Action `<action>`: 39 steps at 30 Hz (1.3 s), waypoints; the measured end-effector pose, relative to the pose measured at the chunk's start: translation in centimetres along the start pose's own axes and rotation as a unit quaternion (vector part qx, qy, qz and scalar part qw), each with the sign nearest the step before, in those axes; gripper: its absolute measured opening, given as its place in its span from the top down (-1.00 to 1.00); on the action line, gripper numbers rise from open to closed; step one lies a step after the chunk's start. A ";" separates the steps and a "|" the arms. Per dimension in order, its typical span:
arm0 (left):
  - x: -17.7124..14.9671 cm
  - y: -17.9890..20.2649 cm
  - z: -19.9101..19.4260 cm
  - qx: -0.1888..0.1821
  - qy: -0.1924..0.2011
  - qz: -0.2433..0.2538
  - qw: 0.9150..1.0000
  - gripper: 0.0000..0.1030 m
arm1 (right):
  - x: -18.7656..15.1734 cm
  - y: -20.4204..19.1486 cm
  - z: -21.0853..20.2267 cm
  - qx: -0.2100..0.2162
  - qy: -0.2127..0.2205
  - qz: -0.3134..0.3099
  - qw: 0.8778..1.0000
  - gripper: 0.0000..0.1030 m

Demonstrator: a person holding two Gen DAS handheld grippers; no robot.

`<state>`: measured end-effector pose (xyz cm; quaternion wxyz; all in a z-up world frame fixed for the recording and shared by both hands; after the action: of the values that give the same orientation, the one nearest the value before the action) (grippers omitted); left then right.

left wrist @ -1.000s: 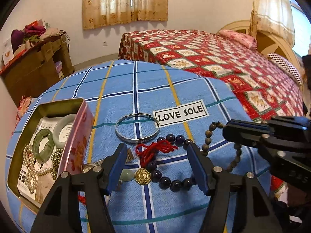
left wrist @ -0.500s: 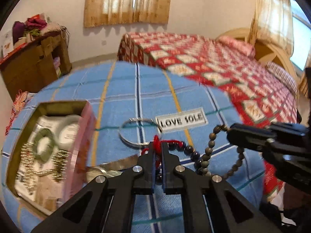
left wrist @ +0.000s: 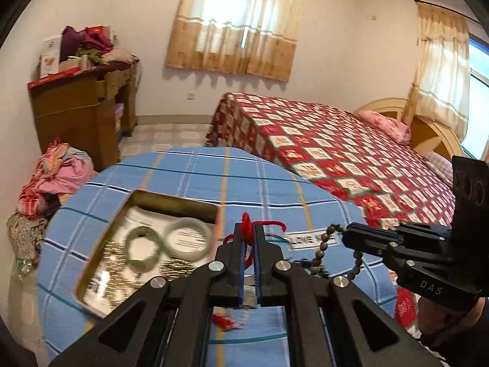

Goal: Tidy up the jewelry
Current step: 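Carry both items into the pink tin and open both tools to release them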

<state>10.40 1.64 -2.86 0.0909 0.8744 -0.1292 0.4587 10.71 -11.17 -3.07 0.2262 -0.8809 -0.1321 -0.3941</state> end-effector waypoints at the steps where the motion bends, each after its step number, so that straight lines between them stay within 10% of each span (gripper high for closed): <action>1: -0.1 -0.7 -0.3 0.012 0.000 -0.001 1.000 0.93 | 0.3 -0.6 0.4 0.005 -0.001 -0.005 1.000 0.81; 39: -5.8 -10.7 1.3 0.107 -0.047 -0.063 0.991 0.92 | -2.6 -10.0 11.1 0.058 -0.100 -0.074 0.990 0.81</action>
<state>11.64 12.30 -8.80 0.0195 0.9063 -0.0280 0.4213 11.93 2.87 -8.66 0.2331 -0.8890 -0.2420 -0.3110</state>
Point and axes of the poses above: each gripper's, at about its wrist camera, not at the fingertips, and z roughly the way its jaws point, y to its right, x to its top, the point moved 7 cm from there along z, roughly the way its jaws point, and after that the axes turned 10 degrees about z, right-handed, at the moved point
